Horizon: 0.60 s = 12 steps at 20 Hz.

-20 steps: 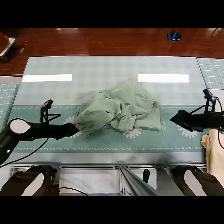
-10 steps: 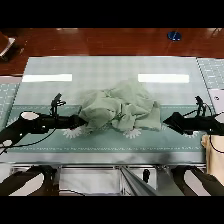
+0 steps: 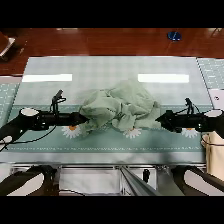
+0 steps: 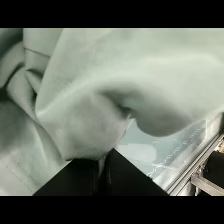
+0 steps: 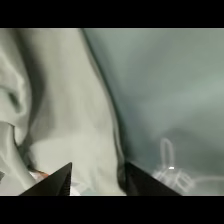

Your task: Fold the shirts.

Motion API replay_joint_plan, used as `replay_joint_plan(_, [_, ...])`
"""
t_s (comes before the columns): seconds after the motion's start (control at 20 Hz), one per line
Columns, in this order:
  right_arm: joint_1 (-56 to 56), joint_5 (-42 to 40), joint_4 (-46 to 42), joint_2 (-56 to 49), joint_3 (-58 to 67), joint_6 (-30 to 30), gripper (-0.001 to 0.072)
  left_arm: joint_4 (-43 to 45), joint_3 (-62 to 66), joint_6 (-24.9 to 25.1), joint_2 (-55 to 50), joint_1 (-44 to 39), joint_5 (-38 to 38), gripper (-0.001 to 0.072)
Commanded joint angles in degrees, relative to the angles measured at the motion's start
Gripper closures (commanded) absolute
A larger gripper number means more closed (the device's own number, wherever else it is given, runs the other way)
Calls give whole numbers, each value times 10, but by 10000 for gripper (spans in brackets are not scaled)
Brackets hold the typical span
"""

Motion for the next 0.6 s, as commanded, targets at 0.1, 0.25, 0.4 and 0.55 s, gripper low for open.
replay_joint_plan(0.1, [87, -24, 26, -56, 45, -42, 629, -5, 3, 0, 0, 0, -7, 689])
replay_joint_plan(0.25, [103, 44, 14, -48, 134, -59, 690, -9, 46, 0, 9, 24, -54, 690])
replay_joint_plan(0.4, [103, 89, -42, 11, 301, -15, 691, -66, 151, 0, 60, 88, -98, 690])
replay_joint_plan(0.55, [103, 98, -132, 70, 521, 45, 691, -147, 287, -16, 129, 158, -75, 690])
